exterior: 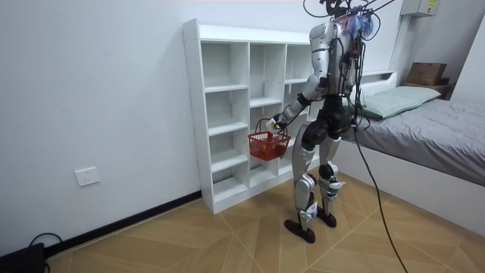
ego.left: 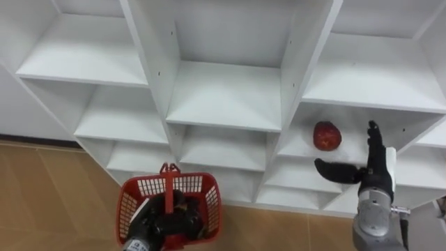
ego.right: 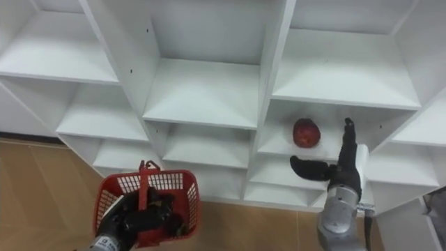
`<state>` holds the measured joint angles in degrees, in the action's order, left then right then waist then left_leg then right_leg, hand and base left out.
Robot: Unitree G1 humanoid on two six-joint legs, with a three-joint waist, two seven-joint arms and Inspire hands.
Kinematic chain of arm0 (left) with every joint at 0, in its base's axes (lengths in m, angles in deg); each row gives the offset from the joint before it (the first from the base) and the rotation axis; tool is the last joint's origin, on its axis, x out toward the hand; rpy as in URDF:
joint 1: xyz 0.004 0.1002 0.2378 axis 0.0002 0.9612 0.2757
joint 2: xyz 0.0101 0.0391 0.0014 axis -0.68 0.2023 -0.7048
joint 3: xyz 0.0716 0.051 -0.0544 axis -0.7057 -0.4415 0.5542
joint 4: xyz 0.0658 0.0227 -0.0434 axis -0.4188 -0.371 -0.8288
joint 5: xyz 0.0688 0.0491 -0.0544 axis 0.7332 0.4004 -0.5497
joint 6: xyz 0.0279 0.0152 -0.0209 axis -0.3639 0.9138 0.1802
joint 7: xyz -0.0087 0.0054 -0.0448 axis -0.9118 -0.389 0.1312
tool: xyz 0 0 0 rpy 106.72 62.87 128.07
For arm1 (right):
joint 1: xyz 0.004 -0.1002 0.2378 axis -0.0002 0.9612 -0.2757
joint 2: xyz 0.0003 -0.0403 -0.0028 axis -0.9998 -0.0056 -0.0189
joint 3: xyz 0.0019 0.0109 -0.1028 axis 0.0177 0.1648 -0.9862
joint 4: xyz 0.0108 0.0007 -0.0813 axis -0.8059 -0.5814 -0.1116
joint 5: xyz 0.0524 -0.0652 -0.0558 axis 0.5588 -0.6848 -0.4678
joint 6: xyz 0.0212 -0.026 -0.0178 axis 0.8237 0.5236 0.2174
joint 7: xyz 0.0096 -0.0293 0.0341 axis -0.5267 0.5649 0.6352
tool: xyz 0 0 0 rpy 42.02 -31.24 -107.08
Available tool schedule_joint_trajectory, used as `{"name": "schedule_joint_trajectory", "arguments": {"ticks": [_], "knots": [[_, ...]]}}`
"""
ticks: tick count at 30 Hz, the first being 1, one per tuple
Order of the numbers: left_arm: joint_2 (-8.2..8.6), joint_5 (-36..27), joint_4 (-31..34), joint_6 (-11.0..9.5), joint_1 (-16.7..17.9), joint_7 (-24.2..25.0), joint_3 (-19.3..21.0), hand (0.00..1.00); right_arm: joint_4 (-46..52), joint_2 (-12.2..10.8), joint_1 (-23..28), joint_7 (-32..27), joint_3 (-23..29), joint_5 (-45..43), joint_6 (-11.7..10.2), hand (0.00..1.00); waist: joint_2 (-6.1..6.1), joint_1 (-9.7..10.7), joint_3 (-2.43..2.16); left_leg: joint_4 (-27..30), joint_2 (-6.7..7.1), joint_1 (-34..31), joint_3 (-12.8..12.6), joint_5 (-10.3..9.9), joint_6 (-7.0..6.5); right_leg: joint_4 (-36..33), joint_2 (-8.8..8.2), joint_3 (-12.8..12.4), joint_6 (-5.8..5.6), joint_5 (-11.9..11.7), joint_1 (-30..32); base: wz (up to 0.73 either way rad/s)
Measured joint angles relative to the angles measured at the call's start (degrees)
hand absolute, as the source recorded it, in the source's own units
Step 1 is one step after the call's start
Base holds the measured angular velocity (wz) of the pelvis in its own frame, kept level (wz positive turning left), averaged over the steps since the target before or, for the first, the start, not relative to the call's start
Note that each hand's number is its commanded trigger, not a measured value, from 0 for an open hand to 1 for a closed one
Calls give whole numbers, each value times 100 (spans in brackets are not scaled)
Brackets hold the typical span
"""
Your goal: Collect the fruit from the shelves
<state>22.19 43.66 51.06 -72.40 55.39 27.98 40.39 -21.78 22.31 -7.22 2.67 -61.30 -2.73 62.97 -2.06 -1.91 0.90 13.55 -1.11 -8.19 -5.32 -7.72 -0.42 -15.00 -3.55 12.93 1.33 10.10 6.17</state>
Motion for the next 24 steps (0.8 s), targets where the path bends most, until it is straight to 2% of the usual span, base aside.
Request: {"name": "schedule_joint_trajectory", "arguments": {"ticks": [4, 8, 10, 14, 22, 24], "knots": [[-27, -14, -99, 2, -124, 29, -59, 100, -271, 84, -324, -117, -3, 5, -4, 0, -2, -1, 9, 139, 4, -227, 51, 1, -4, -145, -43, 19, 0, 20, 211, 6], [-53, -20, -443, -1, -385, 74, -220, 100, -609, 87, -690, -120, -6, 40, -40, 0, -3, -1, 45, 359, -7, -543, 67, -2, -10, -295, -64, 44, 13, 28, 488, 3], [-50, -21, -452, -1, -390, 75, -241, 100, -609, 86, -720, -133, -3, 46, -45, 0, -3, -18, 59, 442, -20, -670, 72, -14, -24, -340, -65, 78, 29, 39, 588, 8], [-35, -12, -463, -1, -488, 71, -256, 100, -621, 87, -932, -250, 71, 32, -46, 0, -4, -20, 142, 588, -16, -965, 83, -10, -29, -638, -135, 121, 68, 105, 935, 3], [2, -5, -623, 7, -614, 69, -387, 100, -641, 86, -1078, -474, 163, 80, -46, 0, 17, -60, 161, 677, -20, -1355, 86, 18, -41, -786, -153, 113, 88, 105, 1349, 0], [6, -7, -808, 9, -786, 68, -392, 100, -648, 89, -1097, -485, 162, 137, -44, 0, 15, -125, 162, 692, -20, -1463, 86, 21, -39, -843, -154, 87, 94, 107, 1475, 0]]}}
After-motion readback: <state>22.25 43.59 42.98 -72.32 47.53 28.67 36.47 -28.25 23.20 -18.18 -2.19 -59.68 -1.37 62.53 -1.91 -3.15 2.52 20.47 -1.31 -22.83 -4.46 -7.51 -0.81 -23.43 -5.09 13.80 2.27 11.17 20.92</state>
